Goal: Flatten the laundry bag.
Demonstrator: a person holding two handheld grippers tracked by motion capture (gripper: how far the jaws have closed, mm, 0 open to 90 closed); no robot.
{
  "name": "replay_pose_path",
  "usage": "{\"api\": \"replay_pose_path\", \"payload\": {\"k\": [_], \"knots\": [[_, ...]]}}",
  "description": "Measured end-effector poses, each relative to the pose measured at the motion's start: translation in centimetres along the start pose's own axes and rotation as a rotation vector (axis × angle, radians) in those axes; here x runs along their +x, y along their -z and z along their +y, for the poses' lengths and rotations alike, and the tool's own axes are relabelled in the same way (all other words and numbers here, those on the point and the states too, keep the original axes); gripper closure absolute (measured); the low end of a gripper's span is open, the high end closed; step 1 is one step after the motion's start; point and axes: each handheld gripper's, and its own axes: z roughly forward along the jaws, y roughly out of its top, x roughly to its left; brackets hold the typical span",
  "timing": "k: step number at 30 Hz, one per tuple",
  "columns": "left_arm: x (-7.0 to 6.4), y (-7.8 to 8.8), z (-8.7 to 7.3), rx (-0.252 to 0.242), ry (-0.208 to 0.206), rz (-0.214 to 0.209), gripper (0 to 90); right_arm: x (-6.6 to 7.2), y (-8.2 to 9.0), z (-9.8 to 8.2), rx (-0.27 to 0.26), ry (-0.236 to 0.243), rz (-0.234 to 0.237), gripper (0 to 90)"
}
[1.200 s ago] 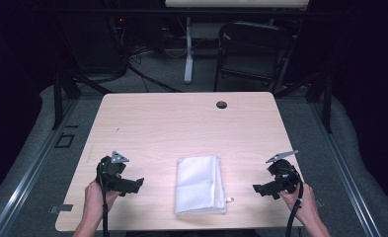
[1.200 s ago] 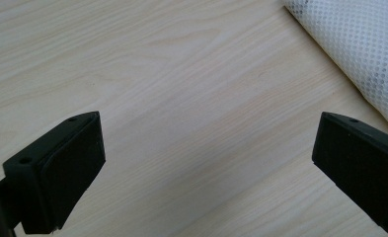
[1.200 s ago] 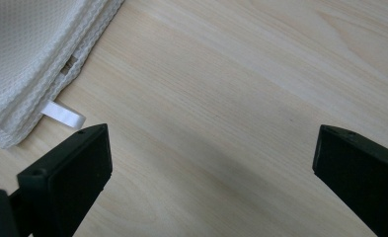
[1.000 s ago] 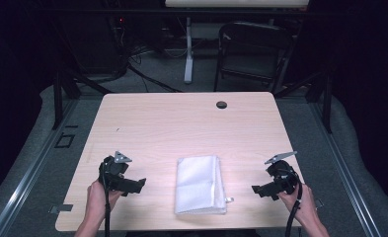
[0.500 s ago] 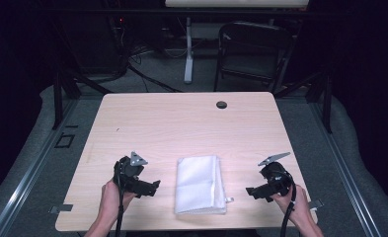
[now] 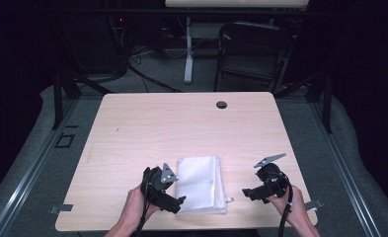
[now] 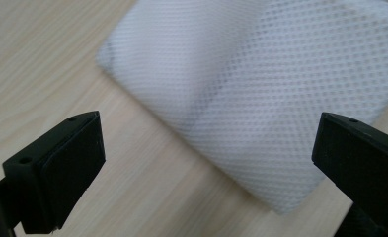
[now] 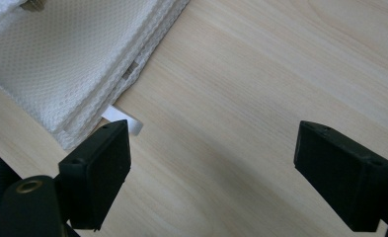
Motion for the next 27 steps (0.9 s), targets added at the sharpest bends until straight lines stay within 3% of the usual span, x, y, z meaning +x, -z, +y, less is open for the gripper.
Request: {"api": "replay_pose_path", "payload": {"k": [6,7,9,17,20,27], "knots": [[-1.3,-0.7,0.3,-0.003,-0.057,-0.037,0.0,0.0,-0.1,0.0,0.007,-0.009,-0.002,14.5],[-1.8,-0.7,0.5,-0.006,-0.094,-0.037,0.0,0.1,0.0,0.0,0.011,-0.011,0.006,14.6],[-2.2,-0.8,0.7,-0.009,-0.111,-0.059,0.0,0.2,0.1,0.0,0.005,-0.011,0.007,14.9],[-3.4,-2.2,1.5,0.02,-0.173,-0.075,0.6,0.2,-0.2,0.2,0.026,-0.004,0.017,15.6],[-4.1,-3.4,1.9,0.052,-0.219,-0.089,12.4,0.3,-0.4,0.2,0.028,-0.003,0.026,15.5],[-4.5,-5.0,2.0,0.082,-0.249,-0.107,23.2,0.5,-0.5,0.2,0.034,0.008,0.036,16.0]]}}
